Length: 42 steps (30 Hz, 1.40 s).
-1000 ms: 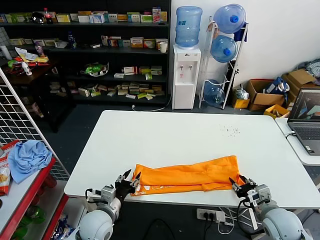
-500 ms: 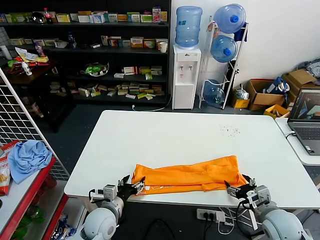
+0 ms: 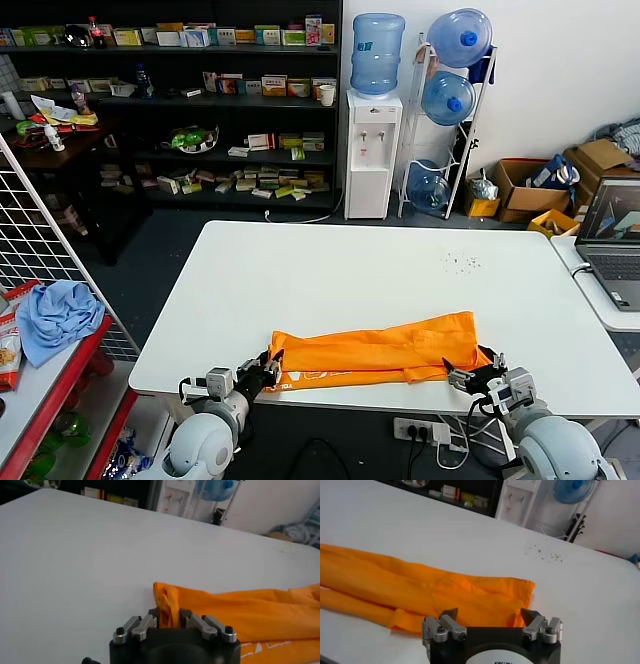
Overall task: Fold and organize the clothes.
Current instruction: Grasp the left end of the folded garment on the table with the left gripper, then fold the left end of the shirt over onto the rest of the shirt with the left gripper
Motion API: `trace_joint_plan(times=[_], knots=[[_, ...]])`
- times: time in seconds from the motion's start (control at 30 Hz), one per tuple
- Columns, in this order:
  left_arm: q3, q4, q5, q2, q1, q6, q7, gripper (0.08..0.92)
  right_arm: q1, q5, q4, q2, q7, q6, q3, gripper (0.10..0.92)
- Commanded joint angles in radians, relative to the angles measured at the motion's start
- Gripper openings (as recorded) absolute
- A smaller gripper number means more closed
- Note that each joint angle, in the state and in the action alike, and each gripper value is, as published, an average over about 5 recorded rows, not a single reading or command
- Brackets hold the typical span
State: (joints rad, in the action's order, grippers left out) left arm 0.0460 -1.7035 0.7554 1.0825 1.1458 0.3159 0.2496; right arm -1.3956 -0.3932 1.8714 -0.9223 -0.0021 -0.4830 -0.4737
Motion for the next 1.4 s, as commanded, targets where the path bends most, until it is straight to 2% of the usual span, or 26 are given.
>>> trace_joint_plan(times=[0.03,0.17,0.27,0.63,0.73,0.83,1.0,1.23,1.4], knots=[[-0.001,0.008,0.002,0.004,-0.006,0.008,-0.017,0.273,-0.002,0.001,0.004,-0.005,0.001,-0.001,0.001,0.823],[0.011,0.006,-0.005,-0.019,-0.016,0.007,-0.027,0.165,-0.007,0.003,0.013,-0.012,0.002,0.001,0.000,0.823],[0.030,0.008,-0.005,-0.055,-0.033,0.008,-0.024,0.127,-0.009,0.007,0.021,-0.017,0.008,0.016,-0.002,0.823],[0.123,0.172,-0.035,-0.262,-0.201,0.026,-0.017,0.127,0.014,0.042,0.019,-0.047,0.055,0.148,-0.005,0.823],[0.144,0.216,-0.050,-0.303,-0.237,0.013,-0.011,0.127,0.021,0.058,0.006,-0.057,0.055,0.184,-0.006,0.823],[0.157,0.209,-0.049,-0.329,-0.241,0.003,0.004,0.127,0.031,0.077,-0.011,-0.073,0.055,0.217,-0.005,0.823],[0.143,0.084,-0.009,-0.290,-0.208,0.017,0.046,0.127,0.051,0.116,-0.041,-0.104,0.060,0.270,0.004,0.823],[0.050,-0.117,0.051,-0.148,-0.160,0.060,0.108,0.127,0.056,0.143,-0.061,-0.126,0.074,0.306,0.007,0.823],[-0.050,-0.176,0.094,-0.051,-0.177,0.088,0.150,0.127,0.048,0.150,-0.069,-0.133,0.078,0.302,-0.002,0.823]])
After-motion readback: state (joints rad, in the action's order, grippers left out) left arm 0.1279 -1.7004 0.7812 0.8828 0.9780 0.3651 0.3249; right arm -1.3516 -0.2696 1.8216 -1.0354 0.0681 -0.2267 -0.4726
